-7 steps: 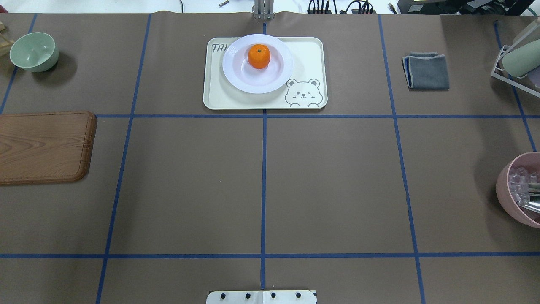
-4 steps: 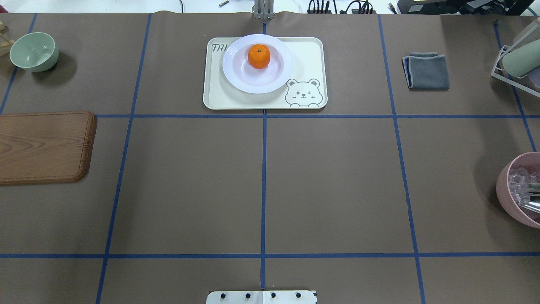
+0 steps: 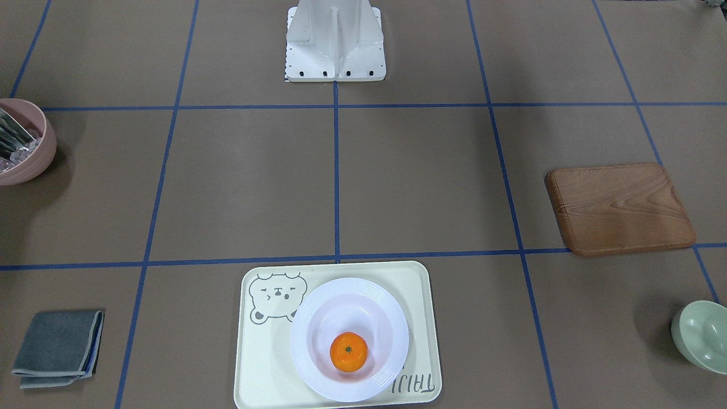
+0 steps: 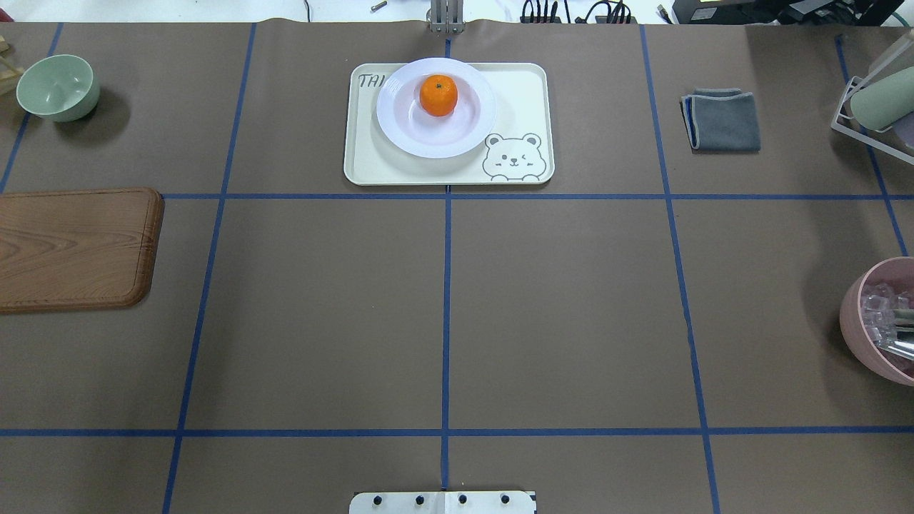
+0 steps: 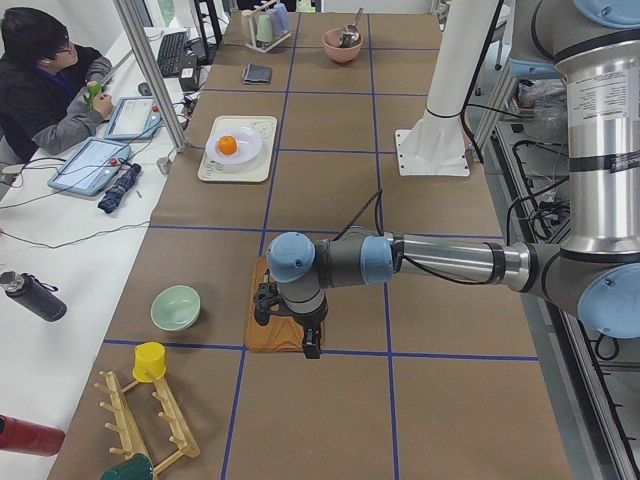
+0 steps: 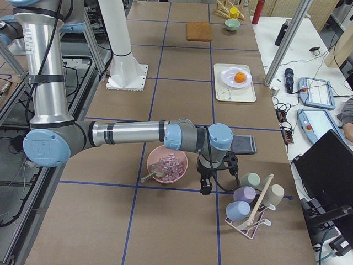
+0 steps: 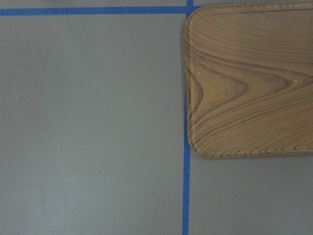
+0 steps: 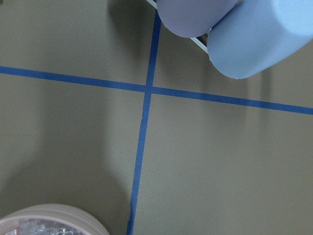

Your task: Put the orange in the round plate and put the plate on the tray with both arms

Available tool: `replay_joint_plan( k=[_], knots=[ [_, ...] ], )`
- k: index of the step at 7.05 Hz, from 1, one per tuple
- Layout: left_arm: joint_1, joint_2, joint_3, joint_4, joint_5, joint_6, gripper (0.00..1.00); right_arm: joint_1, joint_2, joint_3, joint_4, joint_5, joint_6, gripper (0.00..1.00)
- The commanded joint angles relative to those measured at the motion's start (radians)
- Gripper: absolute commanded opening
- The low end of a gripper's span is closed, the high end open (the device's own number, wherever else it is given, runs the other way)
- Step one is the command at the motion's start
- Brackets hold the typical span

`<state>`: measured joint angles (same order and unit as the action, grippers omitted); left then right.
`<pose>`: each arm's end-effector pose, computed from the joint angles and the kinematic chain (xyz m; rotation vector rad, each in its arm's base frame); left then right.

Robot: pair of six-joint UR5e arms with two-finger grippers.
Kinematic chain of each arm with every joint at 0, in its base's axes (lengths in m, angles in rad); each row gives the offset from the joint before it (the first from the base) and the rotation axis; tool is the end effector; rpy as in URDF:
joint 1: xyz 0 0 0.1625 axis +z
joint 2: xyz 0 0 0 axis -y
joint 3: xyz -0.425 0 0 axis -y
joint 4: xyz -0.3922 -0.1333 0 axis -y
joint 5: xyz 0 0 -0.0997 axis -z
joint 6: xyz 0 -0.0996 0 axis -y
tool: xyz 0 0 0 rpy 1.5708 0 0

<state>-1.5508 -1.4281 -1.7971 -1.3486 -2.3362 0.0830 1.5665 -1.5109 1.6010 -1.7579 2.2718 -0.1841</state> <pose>-0.0559 -0.4204 0.6353 -0.1076 0.7679 0.0447 0.0669 -0.5082 0.6369 -0.0298 -0.7066 -0.1465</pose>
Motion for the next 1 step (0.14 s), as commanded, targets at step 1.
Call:
replay_joint_plan(
  k=[1],
  knots=[
    [0.000,-0.002,-0.001,-0.001,0.000,0.000,0.99,-0.005,0.000,-0.001,0.002,0.000,0.000,1.00]
  ],
)
